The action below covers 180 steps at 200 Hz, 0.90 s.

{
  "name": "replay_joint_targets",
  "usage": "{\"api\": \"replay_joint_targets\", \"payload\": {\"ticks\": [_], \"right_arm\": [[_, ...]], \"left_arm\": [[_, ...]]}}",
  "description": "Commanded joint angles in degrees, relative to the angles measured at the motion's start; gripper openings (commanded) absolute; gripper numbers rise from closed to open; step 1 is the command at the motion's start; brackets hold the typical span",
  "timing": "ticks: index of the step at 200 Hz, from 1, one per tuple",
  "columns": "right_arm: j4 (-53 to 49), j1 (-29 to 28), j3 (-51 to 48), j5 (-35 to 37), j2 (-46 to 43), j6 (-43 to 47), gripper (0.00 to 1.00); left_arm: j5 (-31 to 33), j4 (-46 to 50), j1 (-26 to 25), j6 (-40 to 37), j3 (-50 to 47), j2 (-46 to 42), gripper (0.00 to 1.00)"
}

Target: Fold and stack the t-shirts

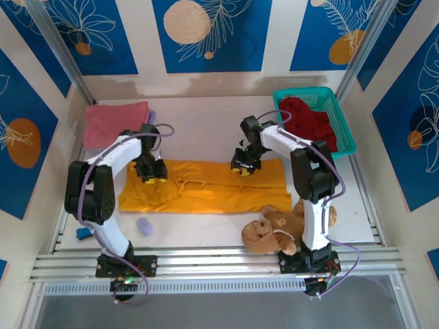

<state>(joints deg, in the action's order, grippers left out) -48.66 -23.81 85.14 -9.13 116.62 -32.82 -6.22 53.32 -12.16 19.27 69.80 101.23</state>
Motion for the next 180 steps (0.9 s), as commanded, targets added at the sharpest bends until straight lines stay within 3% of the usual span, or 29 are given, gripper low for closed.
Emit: {"api": "replay_joint_targets", "payload": {"ticks": [1,86,132,180], "right_arm": [[-2.31,0.63,1.08,0.45,1.09,0.78,0.36],[-3.19,3.31,-0.24,1.51,-0.59,2.06,0.35],[-4.07,5.12,-1.21,1.95,-2.08,2.93,0.35],[-5.05,6.94,-2.09,3.07,-1.83,4.47,0.35]], "left_arm": [[-2.79,-2.81,-0.56,3.96,-0.41,1.63,0.40],[-1.42,-3.36,-5.65,3.83,6.99,13.73,0.40],[-1.10,-0.94,-8.99,3.44,19.31,22.33,0.40],[0.04,4.84,-9.71,0.19,38.29,33.87,0.40]]}}
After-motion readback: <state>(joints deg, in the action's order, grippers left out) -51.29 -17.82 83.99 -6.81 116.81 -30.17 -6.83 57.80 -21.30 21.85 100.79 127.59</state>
